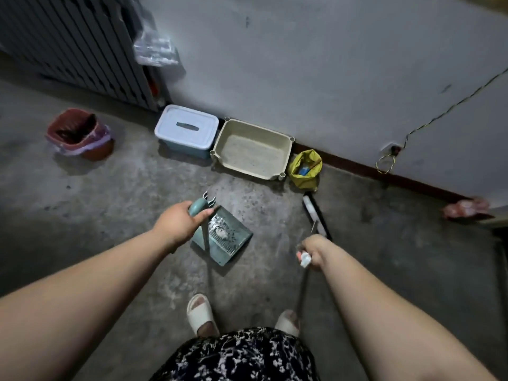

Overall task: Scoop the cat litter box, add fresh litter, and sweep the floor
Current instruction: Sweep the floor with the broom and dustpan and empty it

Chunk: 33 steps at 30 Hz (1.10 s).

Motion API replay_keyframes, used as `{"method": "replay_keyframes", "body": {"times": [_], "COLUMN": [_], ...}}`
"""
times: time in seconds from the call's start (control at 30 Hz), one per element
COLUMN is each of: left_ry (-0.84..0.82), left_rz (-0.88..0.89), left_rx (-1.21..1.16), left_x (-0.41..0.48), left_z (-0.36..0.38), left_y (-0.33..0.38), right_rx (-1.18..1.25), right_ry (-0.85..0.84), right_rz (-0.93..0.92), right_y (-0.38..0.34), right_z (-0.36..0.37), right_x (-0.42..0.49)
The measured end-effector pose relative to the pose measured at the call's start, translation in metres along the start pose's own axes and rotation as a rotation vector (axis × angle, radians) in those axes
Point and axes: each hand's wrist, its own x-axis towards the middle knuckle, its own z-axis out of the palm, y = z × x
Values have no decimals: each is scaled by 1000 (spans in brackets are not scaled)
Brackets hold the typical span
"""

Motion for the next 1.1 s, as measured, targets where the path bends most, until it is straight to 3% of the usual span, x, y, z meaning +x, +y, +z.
{"method": "replay_keyframes", "body": {"times": [0.4,0.6,0.8,0.9,1.0,1.1], "left_ry": [-17,-18,-9,-13,1,40], "left_rz": [6,19,21,24,24,0], "left_rx": [113,111,121,125,129,121], "left_x": [30,35,36,35,35,36], "left_z": [-18,-21,-19,-17,-23,-31], "left_y": [-16,-5,7,7,4,-3], "right_rx": [-47,-291,-705,-617,-366,-309], "right_ry": [-53,-122,-151,-190,-58,-26], "right_rz": [-8,-69,-111,-120,-104,-90], "right_y": [-34,-28,-1,11,14,7], "right_z": [83,71,57,47,33,34], "right_x": [23,9,2,-5,-13,-25]}}
